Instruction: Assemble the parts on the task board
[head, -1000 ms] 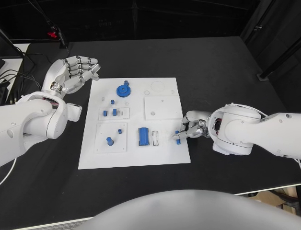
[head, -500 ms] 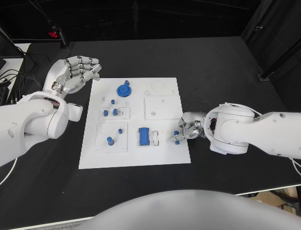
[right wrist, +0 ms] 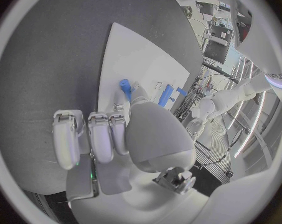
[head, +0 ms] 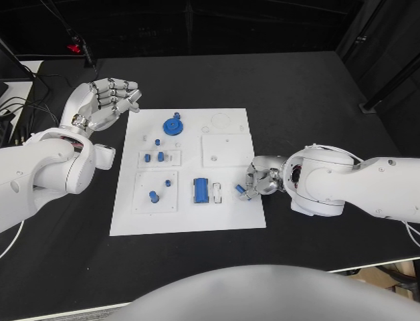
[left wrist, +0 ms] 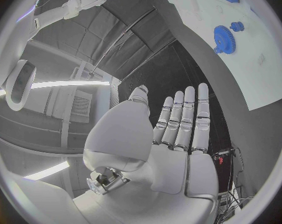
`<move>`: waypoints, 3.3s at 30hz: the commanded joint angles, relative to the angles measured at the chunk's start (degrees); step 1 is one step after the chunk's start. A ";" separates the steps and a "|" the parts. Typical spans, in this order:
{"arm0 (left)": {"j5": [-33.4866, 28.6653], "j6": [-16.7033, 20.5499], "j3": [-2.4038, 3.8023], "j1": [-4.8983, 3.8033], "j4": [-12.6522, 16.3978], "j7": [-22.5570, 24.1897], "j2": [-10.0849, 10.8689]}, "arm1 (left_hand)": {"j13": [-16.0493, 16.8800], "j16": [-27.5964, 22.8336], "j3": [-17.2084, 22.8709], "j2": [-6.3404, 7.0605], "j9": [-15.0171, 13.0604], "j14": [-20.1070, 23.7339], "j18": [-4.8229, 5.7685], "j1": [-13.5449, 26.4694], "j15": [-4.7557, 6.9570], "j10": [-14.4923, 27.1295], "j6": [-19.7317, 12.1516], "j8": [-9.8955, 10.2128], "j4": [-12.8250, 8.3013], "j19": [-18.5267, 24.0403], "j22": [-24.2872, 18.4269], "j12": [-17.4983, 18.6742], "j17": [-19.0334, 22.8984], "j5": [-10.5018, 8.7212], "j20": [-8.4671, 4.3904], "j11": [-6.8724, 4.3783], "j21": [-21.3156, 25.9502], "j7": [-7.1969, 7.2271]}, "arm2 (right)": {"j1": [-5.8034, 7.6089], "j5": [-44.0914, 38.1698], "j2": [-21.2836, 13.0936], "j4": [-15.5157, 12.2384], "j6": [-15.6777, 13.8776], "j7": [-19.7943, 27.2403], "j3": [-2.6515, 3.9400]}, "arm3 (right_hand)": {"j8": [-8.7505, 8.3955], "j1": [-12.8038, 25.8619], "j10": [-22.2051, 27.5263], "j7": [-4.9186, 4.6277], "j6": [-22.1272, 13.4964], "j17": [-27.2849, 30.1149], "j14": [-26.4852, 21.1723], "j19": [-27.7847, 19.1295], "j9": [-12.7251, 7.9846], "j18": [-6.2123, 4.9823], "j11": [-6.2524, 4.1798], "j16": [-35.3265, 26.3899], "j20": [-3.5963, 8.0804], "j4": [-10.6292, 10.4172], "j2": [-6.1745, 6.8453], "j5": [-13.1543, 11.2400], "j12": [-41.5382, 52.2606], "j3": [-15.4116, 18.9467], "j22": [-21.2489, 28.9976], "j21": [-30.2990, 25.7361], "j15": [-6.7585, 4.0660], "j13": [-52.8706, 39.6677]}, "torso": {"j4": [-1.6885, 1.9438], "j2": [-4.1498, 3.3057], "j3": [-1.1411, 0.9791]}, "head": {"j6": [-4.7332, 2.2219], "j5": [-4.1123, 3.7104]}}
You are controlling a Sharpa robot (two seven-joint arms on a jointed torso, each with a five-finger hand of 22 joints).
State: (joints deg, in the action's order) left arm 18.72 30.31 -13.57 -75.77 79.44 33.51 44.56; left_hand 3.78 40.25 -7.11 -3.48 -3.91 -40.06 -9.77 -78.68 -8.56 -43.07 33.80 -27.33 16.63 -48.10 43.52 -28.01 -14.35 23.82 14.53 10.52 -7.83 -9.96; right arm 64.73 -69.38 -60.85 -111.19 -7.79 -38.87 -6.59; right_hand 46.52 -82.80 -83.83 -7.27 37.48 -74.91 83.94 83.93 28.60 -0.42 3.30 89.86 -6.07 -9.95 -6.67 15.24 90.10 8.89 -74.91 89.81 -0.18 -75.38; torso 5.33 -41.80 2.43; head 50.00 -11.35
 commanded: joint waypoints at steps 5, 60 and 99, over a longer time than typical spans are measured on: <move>-0.15 -0.22 0.05 -0.09 0.04 0.31 0.06 | -0.07 0.20 -0.35 -0.71 0.05 0.42 -0.49 0.04 0.02 0.43 -0.35 -0.27 0.10 -0.27 -0.08 -0.35 0.07 0.20 0.01 -0.04 -0.19 -3.35 | -0.35 3.81 -0.29 0.01 -6.02 3.22 -0.29 | -10.63 -3.79 -6.17 -0.27 4.59 -15.09 6.06 6.07 -14.84 0.42 0.62 0.14 -0.74 0.20 -1.63 -1.17 -0.10 -5.60 -15.09 0.19 0.73 -14.62 | 0.01 -0.02 0.00 | 0.00 0.00; -0.15 -0.37 0.06 -0.08 -0.33 0.05 -0.15 | -0.07 0.28 -0.42 -0.78 0.07 0.45 -0.49 0.00 0.02 0.48 -0.47 -0.30 0.11 -0.26 -0.09 -0.44 0.11 0.22 0.01 -0.03 -0.21 -3.36 | -0.34 27.37 -1.34 -2.41 -9.07 14.78 -0.26 | -19.10 4.20 -6.17 -0.59 12.65 -15.09 6.06 6.07 -20.43 0.42 0.84 0.14 -1.01 0.40 5.61 2.43 -0.10 -23.43 -15.09 0.19 0.91 -14.62 | 0.07 -0.02 0.01 | 0.00 1.01; -0.15 -0.46 0.06 -0.09 -0.30 -0.25 -0.32 | -0.07 0.31 -0.45 -0.80 0.07 0.46 -0.49 -0.02 0.02 0.49 -0.51 -0.32 0.11 -0.25 -0.09 -0.47 0.13 0.22 0.01 -0.03 -0.22 -3.37 | -0.30 27.25 3.49 1.39 -7.83 10.71 -0.22 | -20.42 5.65 -6.17 -0.72 13.06 -15.09 6.06 6.07 -20.86 0.42 0.93 0.14 -0.91 -0.62 5.87 3.62 -0.10 -22.20 -15.09 0.19 0.82 -14.62 | 0.03 -0.01 -0.04 | 0.00 1.64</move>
State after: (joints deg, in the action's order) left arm 18.72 30.26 -13.57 -75.77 79.09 33.11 44.31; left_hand 3.78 40.25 -7.26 -3.70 -3.91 -40.06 -9.77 -78.91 -8.56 -43.07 33.59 -27.29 16.79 -48.10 43.52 -28.23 -14.30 23.81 14.53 10.52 -7.83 -9.75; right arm 64.36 -41.91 -57.50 -109.70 -16.28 -27.58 -6.83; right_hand 26.40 -77.70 -84.04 -8.00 50.09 -74.91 83.94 83.95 7.81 -0.42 3.90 89.86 -7.29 -10.26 -1.00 18.60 89.81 -13.39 -74.90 89.81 1.02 -74.94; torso 5.34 -41.84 2.42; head 50.00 -9.77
